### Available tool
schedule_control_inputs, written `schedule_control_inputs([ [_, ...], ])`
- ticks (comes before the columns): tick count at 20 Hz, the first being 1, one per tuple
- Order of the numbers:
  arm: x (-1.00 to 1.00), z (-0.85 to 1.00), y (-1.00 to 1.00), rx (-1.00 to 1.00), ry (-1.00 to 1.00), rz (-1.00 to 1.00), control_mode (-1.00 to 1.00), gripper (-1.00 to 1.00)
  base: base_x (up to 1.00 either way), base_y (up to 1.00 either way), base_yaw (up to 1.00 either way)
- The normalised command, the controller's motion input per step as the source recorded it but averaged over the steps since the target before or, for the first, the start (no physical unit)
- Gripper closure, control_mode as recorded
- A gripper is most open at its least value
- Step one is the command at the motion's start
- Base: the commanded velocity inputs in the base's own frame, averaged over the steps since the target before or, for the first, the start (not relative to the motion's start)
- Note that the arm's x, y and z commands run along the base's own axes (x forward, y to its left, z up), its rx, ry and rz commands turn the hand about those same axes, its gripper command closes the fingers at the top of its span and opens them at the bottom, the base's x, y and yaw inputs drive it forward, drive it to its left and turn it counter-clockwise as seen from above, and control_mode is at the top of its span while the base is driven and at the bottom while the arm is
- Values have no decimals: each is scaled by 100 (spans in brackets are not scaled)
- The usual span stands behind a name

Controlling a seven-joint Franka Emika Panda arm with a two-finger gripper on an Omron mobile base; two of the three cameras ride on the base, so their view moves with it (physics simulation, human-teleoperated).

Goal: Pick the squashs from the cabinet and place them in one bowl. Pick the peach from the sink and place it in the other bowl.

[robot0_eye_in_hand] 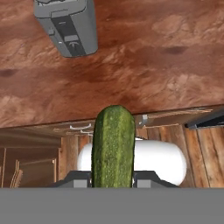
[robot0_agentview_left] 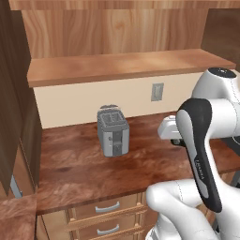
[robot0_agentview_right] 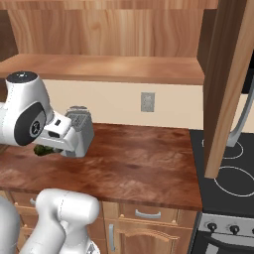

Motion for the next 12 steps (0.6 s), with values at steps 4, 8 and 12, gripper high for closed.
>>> schedule_control_inputs([
  [4, 0, 0, 0, 0, 0, 0, 100, 100, 0, 0, 0],
  [8, 0, 0, 0, 0, 0, 0, 100, 100, -37, 9, 0],
  [12, 0, 0, 0, 0, 0, 0, 100, 100, -100, 27, -12],
])
